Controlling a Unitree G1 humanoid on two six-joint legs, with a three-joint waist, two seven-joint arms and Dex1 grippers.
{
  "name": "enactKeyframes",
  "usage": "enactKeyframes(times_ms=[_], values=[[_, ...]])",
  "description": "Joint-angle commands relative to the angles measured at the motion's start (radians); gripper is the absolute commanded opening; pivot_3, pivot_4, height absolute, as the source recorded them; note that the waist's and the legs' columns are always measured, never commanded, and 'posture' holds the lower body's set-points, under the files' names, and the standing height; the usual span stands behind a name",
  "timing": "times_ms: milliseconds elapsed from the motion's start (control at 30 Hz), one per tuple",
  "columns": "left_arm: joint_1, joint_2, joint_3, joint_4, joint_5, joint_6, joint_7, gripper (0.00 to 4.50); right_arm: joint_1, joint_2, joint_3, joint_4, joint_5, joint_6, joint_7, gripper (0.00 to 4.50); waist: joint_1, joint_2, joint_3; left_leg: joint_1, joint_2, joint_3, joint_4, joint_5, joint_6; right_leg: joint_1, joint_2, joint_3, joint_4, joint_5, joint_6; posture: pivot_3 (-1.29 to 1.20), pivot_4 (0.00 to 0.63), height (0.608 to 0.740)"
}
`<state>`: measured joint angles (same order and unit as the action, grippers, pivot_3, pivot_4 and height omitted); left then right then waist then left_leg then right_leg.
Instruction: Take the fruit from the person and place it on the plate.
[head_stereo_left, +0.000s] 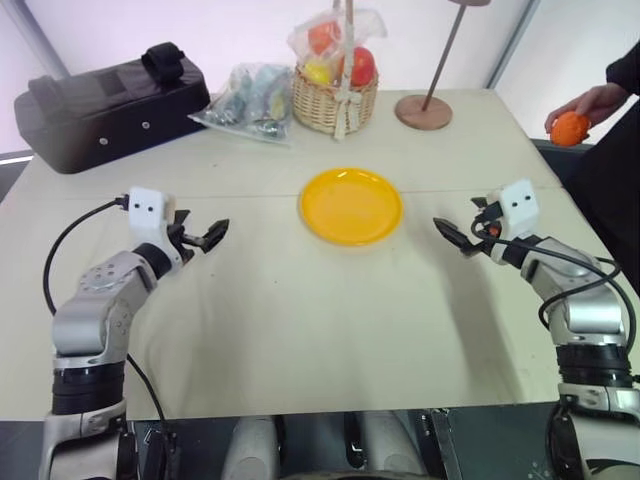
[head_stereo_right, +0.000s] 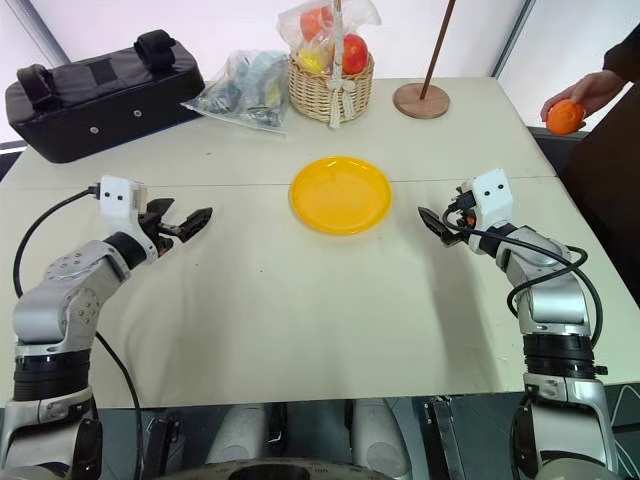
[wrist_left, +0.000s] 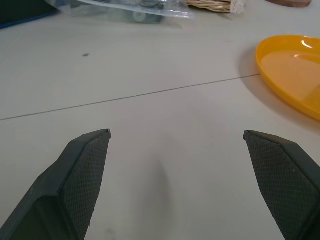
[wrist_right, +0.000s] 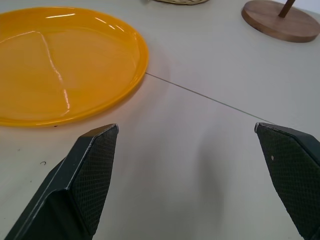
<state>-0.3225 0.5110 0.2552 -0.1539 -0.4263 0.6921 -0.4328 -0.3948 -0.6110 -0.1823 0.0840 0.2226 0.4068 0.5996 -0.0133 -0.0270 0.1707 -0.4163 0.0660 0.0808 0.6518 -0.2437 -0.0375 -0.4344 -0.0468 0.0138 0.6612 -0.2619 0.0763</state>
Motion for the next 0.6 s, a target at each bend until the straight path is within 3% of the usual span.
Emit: enactKeyframes(times_ms=[33,200,600], values=[[-0.018,0.027,-0.021,-0.032,0.007,-0.018,-0.027,4.45,-0.003,0.005,-0.015,-0.047,0.015,-0.003,-0.012,4.5,0.0,0.0,0.0,0.0,0.0,0.0,0.0,0.0,0.0,0.0,0.0,0.0,0.0,0.0,0.0,0.0,0.15,0.74],[-0.039,-0.002,0.0,-0.048,-0.038,0.004,-0.019,4.45,-0.007,0.018,-0.012,-0.04,0.01,-0.007,-0.029,4.5,0.0,0.0,0.0,0.0,0.0,0.0,0.0,0.0,0.0,0.0,0.0,0.0,0.0,0.0,0.0,0.0,0.15,0.74],[-0.077,0.002,0.017,-0.007,0.009,-0.044,0.046,4.45,-0.009,0.029,-0.007,-0.038,0.007,-0.009,-0.047,4.5,0.0,0.0,0.0,0.0,0.0,0.0,0.0,0.0,0.0,0.0,0.0,0.0,0.0,0.0,0.0,0.0,0.15,0.74]])
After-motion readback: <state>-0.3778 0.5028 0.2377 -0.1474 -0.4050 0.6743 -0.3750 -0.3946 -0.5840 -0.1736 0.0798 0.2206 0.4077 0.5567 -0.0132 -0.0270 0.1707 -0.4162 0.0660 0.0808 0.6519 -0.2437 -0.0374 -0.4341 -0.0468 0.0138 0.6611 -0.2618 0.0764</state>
